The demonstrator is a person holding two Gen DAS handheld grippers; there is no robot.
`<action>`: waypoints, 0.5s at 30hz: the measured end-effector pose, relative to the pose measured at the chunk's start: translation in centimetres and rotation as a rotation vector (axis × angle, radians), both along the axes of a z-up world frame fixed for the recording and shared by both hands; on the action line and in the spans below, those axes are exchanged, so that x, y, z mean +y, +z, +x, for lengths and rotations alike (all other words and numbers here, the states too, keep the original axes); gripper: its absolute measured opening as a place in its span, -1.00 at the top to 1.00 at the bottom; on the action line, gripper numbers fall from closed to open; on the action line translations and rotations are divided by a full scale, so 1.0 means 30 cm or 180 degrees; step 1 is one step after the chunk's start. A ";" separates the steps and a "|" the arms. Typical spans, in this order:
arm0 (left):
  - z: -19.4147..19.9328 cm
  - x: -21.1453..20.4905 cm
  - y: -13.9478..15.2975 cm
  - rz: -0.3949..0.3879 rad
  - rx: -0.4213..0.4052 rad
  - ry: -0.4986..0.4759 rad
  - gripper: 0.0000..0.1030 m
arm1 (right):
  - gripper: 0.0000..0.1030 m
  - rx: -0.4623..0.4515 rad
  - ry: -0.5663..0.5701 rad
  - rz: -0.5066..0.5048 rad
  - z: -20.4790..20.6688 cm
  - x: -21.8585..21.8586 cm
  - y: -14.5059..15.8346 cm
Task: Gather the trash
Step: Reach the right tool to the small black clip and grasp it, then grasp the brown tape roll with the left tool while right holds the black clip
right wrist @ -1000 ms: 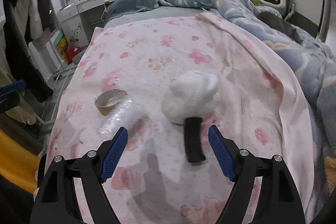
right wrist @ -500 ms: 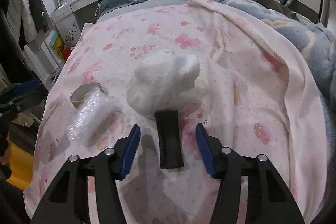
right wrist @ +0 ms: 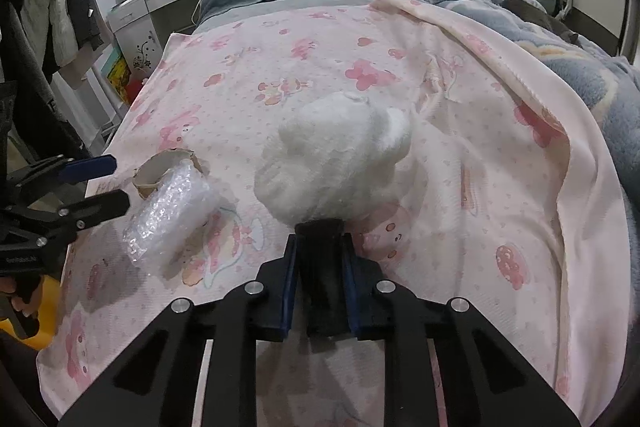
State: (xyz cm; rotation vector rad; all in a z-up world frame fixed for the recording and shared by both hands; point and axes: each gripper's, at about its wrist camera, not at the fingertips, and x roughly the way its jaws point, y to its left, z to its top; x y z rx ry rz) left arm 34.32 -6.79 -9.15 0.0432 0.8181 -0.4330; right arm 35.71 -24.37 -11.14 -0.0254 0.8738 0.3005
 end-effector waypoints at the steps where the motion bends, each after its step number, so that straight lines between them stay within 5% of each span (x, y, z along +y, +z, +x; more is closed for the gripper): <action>1: 0.002 -0.007 -0.003 -0.0020 0.0005 -0.0010 -0.42 | 0.60 0.0000 -0.0001 0.0015 -0.002 -0.002 0.002; 15: 0.053 -0.061 -0.049 -0.0112 0.0063 0.0071 -0.42 | 0.60 -0.0023 0.0080 0.0202 -0.038 -0.038 0.045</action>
